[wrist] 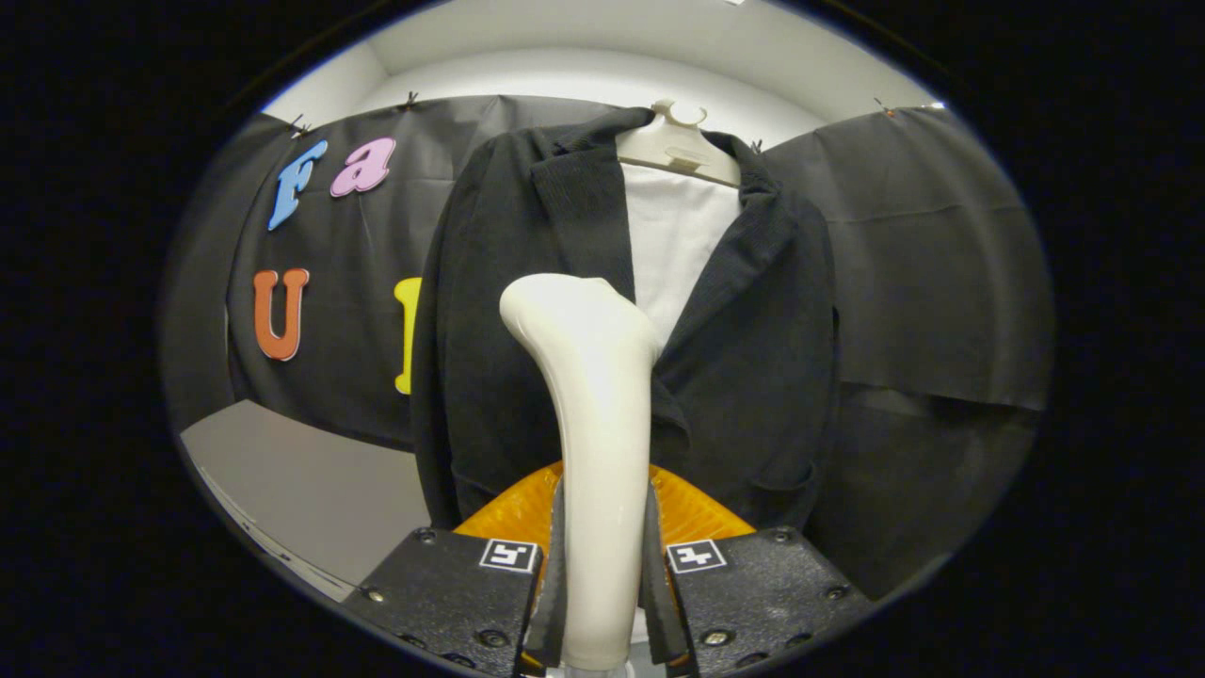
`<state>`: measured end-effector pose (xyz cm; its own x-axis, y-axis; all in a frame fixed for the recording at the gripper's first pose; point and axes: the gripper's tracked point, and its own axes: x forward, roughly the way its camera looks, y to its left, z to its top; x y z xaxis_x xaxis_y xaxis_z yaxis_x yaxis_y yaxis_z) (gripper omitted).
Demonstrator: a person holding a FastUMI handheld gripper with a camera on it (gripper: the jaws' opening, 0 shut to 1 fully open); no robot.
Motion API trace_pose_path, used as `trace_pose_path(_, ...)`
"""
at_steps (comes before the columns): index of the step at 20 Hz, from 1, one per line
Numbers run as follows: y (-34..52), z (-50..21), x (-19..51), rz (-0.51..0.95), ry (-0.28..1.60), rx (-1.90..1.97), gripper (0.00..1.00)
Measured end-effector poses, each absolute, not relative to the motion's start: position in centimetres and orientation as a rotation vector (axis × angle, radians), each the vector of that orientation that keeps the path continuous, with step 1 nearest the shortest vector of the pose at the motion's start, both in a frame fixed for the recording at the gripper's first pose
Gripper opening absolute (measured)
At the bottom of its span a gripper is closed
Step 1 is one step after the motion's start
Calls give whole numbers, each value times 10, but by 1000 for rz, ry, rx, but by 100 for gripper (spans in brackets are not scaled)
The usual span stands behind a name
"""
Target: Iron the clothes twice with a garment steamer, once on the left side and once on the right side.
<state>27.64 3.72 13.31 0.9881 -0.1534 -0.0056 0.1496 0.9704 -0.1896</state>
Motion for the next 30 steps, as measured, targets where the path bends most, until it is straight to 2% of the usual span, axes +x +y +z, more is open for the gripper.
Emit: trace_pose_path(30,11,-82,260,-209,382,-179,37)
